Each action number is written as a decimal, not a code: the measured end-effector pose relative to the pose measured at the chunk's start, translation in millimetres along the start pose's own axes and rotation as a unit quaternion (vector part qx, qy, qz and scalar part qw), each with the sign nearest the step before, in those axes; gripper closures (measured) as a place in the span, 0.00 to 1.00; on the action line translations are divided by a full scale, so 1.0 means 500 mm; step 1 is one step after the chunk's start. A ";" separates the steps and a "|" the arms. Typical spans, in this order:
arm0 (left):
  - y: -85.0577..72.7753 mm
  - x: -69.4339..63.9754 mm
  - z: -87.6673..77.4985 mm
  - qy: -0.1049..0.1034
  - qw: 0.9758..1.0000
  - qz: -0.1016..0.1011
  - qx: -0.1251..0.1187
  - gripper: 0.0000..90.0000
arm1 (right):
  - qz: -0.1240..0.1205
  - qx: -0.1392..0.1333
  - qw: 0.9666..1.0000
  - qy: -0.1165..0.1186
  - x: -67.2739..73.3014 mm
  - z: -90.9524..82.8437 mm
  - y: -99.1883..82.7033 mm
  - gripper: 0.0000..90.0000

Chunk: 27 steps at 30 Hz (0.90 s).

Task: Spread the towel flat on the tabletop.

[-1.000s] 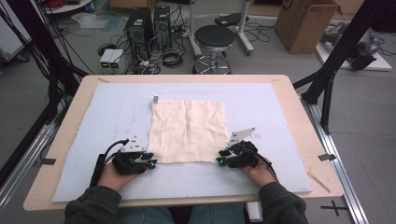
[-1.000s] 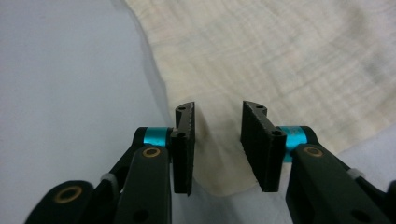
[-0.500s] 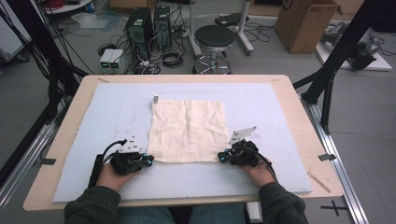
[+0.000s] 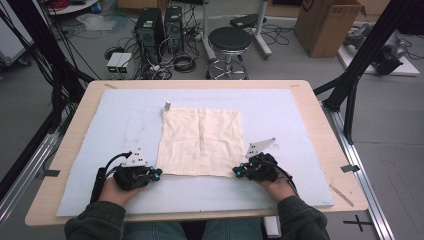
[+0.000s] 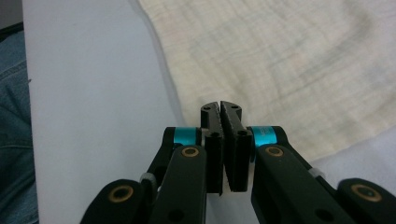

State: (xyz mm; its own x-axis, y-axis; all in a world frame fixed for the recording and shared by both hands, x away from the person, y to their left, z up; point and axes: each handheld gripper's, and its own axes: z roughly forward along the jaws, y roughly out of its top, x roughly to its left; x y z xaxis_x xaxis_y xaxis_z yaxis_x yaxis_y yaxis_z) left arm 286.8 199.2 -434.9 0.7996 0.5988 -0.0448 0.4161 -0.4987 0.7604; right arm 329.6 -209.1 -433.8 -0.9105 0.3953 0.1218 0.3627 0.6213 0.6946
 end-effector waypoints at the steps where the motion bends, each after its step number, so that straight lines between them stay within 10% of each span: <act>1: 0.000 -0.001 -0.001 0.000 1.000 -0.001 -0.001 0.96 | 0.001 0.002 1.000 0.001 0.002 -0.001 -0.001 0.98; 27: -0.006 -0.023 -0.009 -0.012 1.000 0.006 0.001 0.95 | 0.002 0.012 1.000 0.014 0.009 -0.002 -0.007 0.94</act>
State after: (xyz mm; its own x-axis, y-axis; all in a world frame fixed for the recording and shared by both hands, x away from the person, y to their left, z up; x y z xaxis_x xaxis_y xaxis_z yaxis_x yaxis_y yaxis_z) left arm 274.4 196.9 -433.8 0.8150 0.5771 -0.0518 0.4073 -0.5070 0.7596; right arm 324.0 -209.8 -434.9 -0.9141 0.3789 0.1443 0.3705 0.6362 0.6767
